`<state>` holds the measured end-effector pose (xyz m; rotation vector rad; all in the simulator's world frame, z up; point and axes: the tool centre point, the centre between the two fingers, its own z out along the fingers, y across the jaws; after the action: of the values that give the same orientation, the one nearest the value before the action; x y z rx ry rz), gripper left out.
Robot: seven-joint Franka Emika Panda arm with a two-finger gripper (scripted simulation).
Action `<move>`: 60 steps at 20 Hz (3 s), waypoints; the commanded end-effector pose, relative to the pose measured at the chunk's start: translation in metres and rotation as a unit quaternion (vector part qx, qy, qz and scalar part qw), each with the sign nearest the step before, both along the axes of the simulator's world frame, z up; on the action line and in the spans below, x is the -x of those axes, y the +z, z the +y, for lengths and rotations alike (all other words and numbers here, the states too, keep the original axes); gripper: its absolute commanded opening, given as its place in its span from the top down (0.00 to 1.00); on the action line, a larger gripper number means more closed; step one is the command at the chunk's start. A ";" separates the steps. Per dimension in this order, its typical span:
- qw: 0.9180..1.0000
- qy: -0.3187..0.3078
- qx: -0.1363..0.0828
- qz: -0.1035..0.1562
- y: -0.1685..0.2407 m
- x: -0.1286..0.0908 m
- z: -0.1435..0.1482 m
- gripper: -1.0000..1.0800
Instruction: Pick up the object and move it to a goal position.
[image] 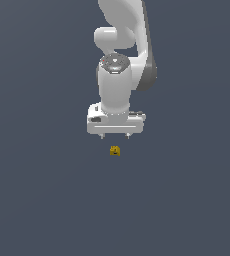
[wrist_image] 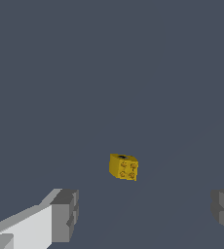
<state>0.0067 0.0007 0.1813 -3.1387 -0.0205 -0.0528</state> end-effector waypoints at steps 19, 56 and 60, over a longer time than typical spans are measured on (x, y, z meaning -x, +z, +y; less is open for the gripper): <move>1.000 0.021 -0.011 0.017 -0.006 0.010 0.020 0.04; 0.908 0.419 0.010 0.018 -0.070 0.017 0.002 0.04; 0.883 0.470 0.011 0.018 -0.078 0.019 0.001 0.04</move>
<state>-0.0116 0.0020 0.1062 -2.7986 -1.4346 0.0112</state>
